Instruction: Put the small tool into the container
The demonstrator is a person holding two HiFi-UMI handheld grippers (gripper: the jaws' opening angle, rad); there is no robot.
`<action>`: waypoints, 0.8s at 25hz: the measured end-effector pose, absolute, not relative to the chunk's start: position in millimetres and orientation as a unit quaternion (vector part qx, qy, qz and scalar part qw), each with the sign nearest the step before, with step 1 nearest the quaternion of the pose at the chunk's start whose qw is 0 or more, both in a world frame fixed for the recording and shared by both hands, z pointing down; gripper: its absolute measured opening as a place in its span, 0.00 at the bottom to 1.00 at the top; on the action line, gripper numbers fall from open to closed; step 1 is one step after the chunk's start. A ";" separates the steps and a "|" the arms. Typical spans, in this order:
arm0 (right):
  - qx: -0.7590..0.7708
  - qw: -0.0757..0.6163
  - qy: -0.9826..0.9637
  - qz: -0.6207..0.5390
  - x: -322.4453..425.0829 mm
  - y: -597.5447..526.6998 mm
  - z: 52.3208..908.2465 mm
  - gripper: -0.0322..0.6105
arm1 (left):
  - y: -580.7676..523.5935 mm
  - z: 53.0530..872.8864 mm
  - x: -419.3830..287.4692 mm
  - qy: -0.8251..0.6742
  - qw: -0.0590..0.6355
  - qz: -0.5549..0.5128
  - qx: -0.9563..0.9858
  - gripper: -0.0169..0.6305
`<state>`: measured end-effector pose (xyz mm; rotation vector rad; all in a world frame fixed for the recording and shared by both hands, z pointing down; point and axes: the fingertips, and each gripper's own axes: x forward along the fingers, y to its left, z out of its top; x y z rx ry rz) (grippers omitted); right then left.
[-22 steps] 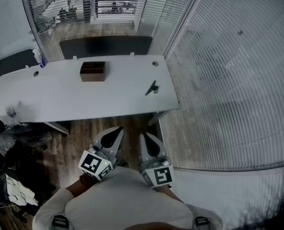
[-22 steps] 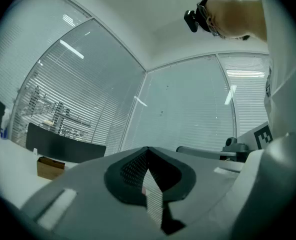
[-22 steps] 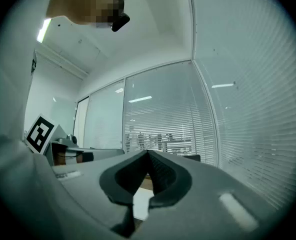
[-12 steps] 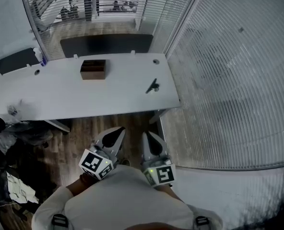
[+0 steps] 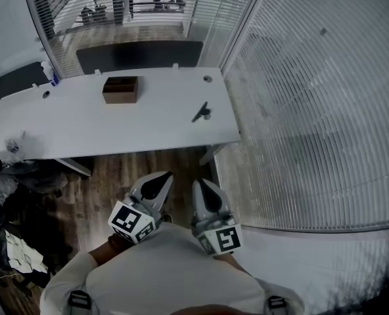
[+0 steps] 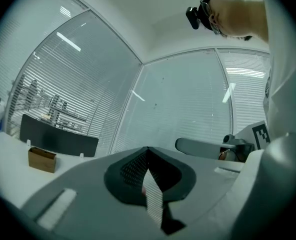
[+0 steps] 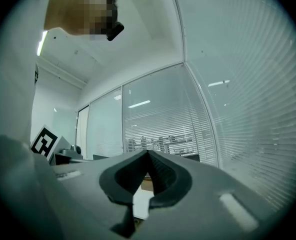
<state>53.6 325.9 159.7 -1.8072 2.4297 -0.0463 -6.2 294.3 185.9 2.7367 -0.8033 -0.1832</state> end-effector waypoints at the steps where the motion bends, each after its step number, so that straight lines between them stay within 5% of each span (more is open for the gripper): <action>1: -0.595 0.055 0.801 -0.017 57.2 328.3 161.2 0.05 | 297.0 188.3 -2.9 -0.278 0.142 -0.063 0.948 0.03; 20: -0.587 0.061 0.807 -0.016 72.1 340.6 167.4 0.05 | 314.2 192.0 2.0 -0.312 0.145 -0.059 0.937 0.03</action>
